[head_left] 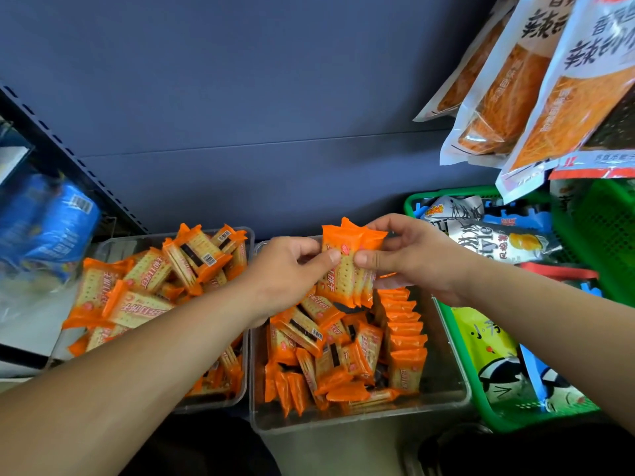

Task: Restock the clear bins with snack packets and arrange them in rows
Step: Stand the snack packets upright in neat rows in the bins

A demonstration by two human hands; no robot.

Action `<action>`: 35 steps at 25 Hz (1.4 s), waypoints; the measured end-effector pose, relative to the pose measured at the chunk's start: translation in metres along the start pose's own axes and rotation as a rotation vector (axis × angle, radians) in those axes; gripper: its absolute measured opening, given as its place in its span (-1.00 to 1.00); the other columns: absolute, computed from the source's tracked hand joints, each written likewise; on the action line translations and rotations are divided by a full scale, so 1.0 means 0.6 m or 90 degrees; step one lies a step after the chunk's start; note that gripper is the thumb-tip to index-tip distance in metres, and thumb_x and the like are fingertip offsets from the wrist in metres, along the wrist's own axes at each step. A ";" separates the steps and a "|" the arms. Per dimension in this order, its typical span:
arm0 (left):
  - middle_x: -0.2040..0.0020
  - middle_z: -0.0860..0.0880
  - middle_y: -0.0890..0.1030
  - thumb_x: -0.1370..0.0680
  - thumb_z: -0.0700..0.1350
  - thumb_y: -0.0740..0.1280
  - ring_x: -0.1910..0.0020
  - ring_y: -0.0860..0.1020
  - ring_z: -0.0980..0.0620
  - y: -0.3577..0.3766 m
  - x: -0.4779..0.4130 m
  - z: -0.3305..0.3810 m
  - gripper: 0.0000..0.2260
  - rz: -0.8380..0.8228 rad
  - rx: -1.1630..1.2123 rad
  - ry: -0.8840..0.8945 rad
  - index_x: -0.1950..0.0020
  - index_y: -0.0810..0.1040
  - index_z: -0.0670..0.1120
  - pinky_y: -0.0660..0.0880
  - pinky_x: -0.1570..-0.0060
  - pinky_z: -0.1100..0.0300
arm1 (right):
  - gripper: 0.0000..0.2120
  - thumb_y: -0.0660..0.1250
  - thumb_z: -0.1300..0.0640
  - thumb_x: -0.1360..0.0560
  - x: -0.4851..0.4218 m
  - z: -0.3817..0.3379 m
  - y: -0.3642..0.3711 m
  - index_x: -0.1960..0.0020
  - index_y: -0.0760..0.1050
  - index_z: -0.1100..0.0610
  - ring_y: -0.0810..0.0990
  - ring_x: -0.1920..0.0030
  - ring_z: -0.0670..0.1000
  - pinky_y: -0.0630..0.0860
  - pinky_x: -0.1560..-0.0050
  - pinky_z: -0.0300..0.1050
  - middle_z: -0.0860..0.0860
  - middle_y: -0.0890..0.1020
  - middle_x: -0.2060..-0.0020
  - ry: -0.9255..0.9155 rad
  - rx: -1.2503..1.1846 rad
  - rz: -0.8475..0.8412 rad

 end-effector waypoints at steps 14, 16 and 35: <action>-0.21 0.04 0.71 -0.54 -0.20 0.54 -0.20 0.68 0.08 0.028 -0.014 0.008 -0.35 -0.099 0.087 0.011 -0.56 0.38 0.08 0.62 -0.25 0.03 | -0.72 0.49 0.18 -0.55 0.007 -0.010 0.000 -0.23 0.55 0.15 0.75 -0.06 0.07 0.66 -0.19 0.13 0.09 0.76 -0.04 0.048 0.006 -0.031; -0.20 0.03 0.71 -0.49 -0.21 0.59 -0.17 0.69 0.11 0.017 -0.016 0.008 -0.41 -0.095 0.054 0.021 -0.47 0.49 -0.01 0.64 -0.20 0.10 | -0.64 0.57 0.20 -0.47 0.001 -0.027 -0.002 -0.22 0.57 0.14 0.74 0.05 0.00 0.69 -0.09 0.03 0.05 0.76 0.00 0.014 0.107 -0.029; -0.39 -0.01 0.51 -0.67 0.09 0.28 -0.32 0.54 -0.10 0.005 -0.135 -0.167 -0.57 -0.155 -0.813 -0.049 -0.54 0.38 0.07 0.58 -0.15 -0.04 | -0.30 0.30 -0.36 -0.54 -0.173 0.119 0.007 -0.57 0.28 -0.08 0.34 -0.47 0.06 0.27 -0.50 0.06 -0.06 0.43 -0.45 -0.121 0.954 0.029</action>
Point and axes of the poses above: each hand's wrist, its own x-axis away from the middle knuckle, its own y-axis out of the palm, z = x × y, the point moved 7 cm from there along -x, towards the middle knuckle
